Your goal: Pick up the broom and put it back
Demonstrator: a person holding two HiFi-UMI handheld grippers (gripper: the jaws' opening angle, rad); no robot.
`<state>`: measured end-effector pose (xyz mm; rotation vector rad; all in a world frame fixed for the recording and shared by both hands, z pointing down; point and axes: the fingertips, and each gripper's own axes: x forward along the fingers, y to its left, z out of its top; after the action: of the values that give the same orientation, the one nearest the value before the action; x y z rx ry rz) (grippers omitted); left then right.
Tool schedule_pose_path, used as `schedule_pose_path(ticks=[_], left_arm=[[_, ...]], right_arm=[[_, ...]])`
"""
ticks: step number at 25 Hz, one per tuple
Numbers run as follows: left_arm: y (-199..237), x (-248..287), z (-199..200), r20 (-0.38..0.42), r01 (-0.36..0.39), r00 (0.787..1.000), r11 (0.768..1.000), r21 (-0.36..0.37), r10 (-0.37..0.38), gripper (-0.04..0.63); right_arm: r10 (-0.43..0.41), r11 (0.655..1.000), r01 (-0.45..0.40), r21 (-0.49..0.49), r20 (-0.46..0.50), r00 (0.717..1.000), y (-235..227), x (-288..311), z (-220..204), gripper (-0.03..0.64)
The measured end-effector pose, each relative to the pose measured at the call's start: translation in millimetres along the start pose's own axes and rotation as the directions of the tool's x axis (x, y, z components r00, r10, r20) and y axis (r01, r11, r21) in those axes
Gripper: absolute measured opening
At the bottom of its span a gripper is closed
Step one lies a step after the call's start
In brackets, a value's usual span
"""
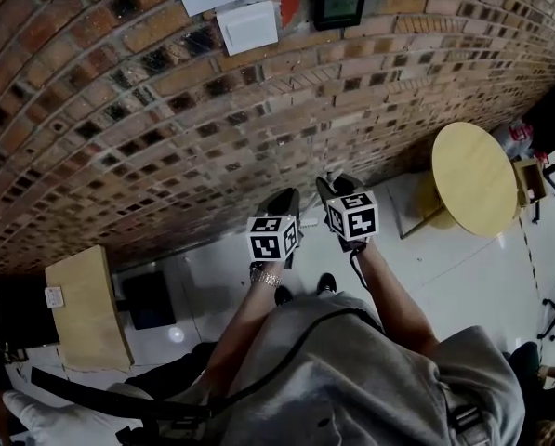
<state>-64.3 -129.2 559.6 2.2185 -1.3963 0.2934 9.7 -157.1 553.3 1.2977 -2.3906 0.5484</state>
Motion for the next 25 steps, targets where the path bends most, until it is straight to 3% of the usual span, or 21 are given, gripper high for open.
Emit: schedule_pose_path(ticks=[20,25], left_arm=[[-6.8,-11.8,10.0,0.018,-0.003,1.000,0.999,0.051,0.002,0.005],[-3.4,-12.1,10.9,0.010,-0.013,1.000,1.000,0.024,0.013,0.005]], right_arm=[[0.038,0.999,-0.038,0.005,-0.028,0.999,29.2,-29.2,-8.0,0.100],[0.036,0.999,-0.036,-0.007,-0.028,0.999,29.8,-25.5,-6.5,0.101]])
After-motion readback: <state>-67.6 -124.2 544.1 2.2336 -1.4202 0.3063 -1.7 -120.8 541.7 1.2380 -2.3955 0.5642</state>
